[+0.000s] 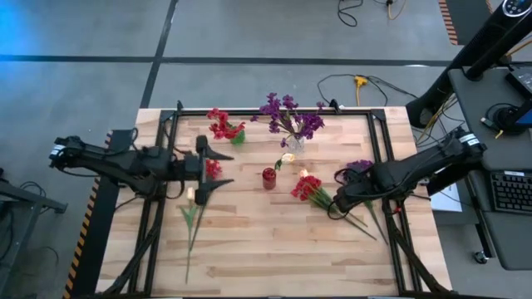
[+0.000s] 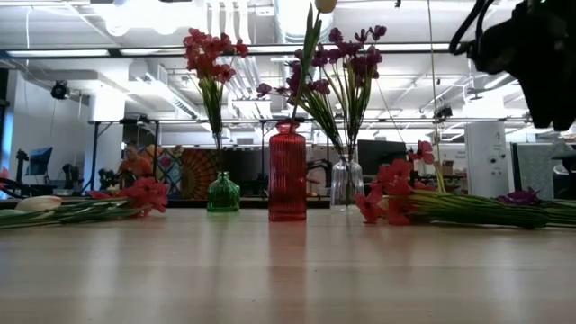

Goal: Sort flowers into vase by color
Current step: Put the yellow tulip into the red vase

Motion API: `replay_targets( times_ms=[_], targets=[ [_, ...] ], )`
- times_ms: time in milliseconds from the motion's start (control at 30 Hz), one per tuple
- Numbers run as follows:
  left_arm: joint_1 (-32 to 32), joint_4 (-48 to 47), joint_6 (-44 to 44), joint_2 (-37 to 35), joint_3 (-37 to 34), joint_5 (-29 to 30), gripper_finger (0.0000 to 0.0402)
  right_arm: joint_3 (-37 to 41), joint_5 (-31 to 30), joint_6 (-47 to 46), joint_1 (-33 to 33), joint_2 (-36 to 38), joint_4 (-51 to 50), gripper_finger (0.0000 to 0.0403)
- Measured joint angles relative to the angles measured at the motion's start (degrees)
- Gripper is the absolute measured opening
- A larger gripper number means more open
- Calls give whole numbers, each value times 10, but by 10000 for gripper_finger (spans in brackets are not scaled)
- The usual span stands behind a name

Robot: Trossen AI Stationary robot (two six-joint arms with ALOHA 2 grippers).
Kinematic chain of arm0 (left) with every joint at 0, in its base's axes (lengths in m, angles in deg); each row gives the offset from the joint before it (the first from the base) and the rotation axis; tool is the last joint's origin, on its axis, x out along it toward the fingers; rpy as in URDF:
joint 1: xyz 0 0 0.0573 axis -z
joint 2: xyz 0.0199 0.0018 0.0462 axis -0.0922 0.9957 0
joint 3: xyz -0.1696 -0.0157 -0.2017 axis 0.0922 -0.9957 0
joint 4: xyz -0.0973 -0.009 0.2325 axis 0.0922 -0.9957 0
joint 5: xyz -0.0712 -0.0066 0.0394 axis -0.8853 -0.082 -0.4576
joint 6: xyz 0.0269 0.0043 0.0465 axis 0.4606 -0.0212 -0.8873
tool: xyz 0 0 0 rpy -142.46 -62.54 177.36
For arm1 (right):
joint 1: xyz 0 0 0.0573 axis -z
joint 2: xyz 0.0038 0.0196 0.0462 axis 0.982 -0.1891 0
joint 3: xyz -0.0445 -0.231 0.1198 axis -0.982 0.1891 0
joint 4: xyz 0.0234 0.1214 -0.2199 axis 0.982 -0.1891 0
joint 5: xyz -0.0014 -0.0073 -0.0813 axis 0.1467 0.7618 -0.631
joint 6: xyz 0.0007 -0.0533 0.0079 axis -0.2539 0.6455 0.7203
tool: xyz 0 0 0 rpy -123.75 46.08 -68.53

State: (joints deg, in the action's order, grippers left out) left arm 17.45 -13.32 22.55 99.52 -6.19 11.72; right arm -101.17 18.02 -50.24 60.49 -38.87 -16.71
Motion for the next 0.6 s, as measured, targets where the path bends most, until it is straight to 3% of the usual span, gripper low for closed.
replay_targets(
  times_ms=[233, 600],
  targets=[
    [6, 52, -22, 22, -8, 18, 268, 1, 51, 52, 0, -56, 9, 196],
    [6, 48, -28, 50, 1, 21, 268, 1, 54, 101, 0, -91, 19, 196]
  ],
)
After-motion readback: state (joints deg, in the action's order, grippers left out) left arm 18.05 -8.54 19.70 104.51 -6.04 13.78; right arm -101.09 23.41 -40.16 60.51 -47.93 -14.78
